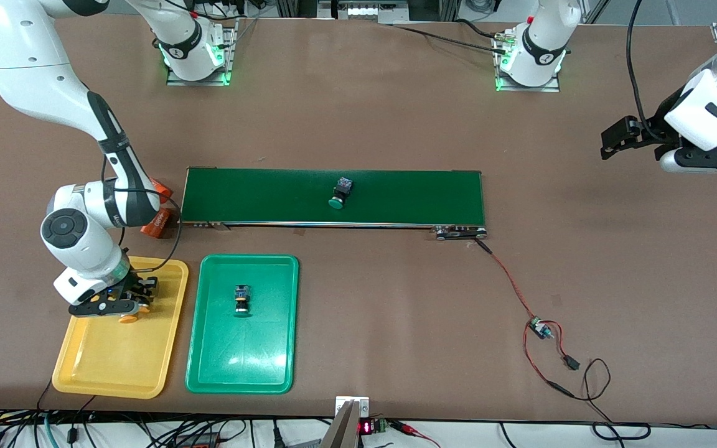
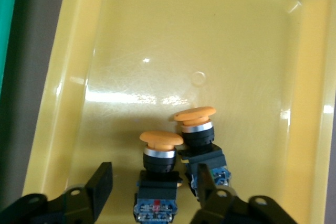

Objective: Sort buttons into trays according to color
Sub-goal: 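Carry the yellow button into the yellow tray and open the right gripper, then move the right gripper back over the green button on the belt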

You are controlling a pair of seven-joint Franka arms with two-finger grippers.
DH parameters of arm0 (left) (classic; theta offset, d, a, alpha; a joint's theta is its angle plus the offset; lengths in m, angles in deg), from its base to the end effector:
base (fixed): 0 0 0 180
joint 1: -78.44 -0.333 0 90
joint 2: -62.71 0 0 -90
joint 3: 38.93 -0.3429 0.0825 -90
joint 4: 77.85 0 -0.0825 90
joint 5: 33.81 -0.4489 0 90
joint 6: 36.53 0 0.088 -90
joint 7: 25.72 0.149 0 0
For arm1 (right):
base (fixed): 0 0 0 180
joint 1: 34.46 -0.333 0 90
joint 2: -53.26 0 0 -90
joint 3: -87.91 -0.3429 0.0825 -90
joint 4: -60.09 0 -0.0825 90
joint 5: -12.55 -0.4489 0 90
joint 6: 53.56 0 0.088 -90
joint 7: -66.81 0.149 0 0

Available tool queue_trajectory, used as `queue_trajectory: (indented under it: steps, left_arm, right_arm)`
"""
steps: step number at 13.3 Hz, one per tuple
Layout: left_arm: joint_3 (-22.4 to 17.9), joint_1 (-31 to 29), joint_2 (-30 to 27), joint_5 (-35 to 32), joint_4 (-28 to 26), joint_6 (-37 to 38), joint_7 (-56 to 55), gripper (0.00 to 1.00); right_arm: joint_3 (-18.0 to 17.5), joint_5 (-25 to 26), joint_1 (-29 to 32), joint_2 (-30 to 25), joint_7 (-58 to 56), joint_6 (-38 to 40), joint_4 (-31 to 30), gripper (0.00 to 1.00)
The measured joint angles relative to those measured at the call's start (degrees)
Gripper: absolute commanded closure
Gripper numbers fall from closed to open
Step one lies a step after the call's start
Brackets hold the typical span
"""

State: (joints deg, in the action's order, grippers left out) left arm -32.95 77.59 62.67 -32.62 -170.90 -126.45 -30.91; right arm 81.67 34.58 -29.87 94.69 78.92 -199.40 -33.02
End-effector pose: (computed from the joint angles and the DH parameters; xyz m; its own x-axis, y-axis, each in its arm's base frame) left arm 0.6120 -0.0581 0.5813 0.9985 0.0011 -0.0556 0.0020 -0.9999 0.0157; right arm 0.7831 0.0102 0.1536 0.9718 0.0954 0.2157 0.0614 -0.9854 0.1590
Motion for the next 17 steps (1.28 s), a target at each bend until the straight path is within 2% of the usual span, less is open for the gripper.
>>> queue_trajectory:
  steps: [2,6,8,12,17]
  left_arm:
    - [0.00,0.00,0.00,0.00,0.00,0.00,0.00,0.00]
    - [0.00,0.00,0.01,0.00,0.01,0.00,0.00,0.00]
    - [0.00,0.00,0.03,0.00,0.02,0.00,0.00,0.00]
    - [0.00,0.00,0.04,0.00,0.02,0.00,0.00,0.00]
    - [0.01,0.01,0.04,0.00,0.03,0.01,0.00,0.00]
  right_arm:
    - [-1.77,-0.02,-0.37,-0.57,4.41,3.45,0.04,0.00]
    - [-10.40,-0.63,-1.57,-6.64,16.78,19.88,0.42,0.00]
    - [-12.98,-4.62,-2.23,-10.33,18.76,25.01,0.44,0.00]
    - [-13.85,-12.47,-3.52,-16.03,19.13,32.23,0.39,0.00]
    - [-16.16,-16.56,-3.91,-22.22,19.35,35.05,-3.42,0.00]
